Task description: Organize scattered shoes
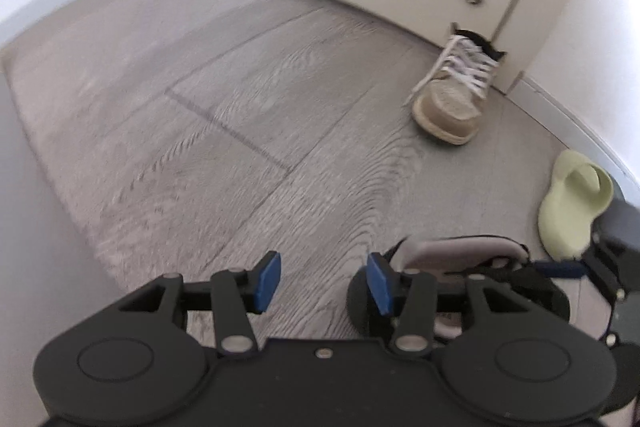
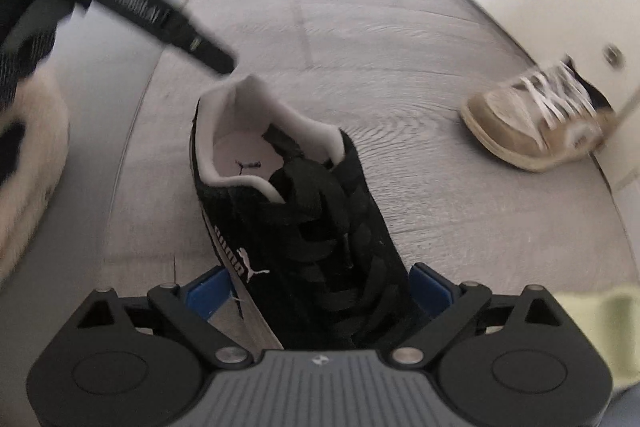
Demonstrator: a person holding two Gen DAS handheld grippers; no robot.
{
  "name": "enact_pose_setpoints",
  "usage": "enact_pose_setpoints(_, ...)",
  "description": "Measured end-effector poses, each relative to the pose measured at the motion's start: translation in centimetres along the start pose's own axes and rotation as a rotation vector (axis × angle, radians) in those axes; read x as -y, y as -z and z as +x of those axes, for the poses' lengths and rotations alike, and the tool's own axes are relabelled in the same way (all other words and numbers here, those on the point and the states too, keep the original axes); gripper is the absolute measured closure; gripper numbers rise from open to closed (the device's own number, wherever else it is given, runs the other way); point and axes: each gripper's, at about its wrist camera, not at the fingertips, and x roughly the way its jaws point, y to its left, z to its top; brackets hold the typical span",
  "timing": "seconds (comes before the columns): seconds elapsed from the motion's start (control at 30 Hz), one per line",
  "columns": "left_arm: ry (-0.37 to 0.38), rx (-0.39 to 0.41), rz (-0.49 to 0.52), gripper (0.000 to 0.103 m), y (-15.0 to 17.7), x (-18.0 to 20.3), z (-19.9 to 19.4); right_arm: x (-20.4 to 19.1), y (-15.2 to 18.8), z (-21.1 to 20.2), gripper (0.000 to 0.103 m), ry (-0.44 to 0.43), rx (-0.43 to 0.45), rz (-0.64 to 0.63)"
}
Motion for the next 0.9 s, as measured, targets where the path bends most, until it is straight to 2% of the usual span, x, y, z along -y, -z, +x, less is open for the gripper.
enact_pose_setpoints(0.17, -0.013, -0.009, -0.078, 0.054, -0.5, -1.4, 0.4, -0.6, 0.2, 0.4, 0.011, 0.132, 0.051, 0.280)
enact_pose_setpoints(0.3, -0.018, -0.013, -0.068, 0.054, -0.4, -1.2, 0.4, -2.8, -1.2, 1.4, 0.011, 0.365, 0.015, 0.600)
enact_pose_setpoints(0.43, -0.021, 0.006, -0.034, 0.054, -0.3, -0.6, 0.1, -3.6, -2.3, 2.0, 0.008, 0.429, -0.030, 0.726)
enact_pose_setpoints(0.5, -0.022, 0.015, -0.018, 0.054, -0.2, -0.4, 0.0, -3.6, -2.7, 1.7, 0.008, 0.415, -0.046, 0.723)
enact_pose_setpoints(0.57, -0.017, 0.014, -0.017, 0.054, -0.2, -0.5, 0.0, -3.4, -2.1, 0.5, 0.008, 0.363, -0.013, 0.699)
enact_pose_setpoints(0.7, 0.013, -0.003, -0.006, 0.054, -0.2, -0.3, 0.1, -2.3, 0.8, -3.2, 0.010, 0.234, 0.128, 0.642)
enact_pose_setpoints(0.77, 0.015, -0.003, -0.008, 0.054, -0.3, -0.3, 0.0, -1.5, 1.7, -4.5, 0.017, 0.193, 0.181, 0.642)
enact_pose_setpoints(0.83, 0.018, -0.004, -0.010, 0.054, -0.3, -0.4, 0.0, 0.0, 3.5, -5.5, 0.036, 0.124, 0.251, 0.681)
enact_pose_setpoints(0.9, 0.020, -0.004, -0.012, 0.054, -0.4, -0.4, 0.0, 1.2, 4.6, -5.6, 0.038, 0.062, 0.288, 0.723)
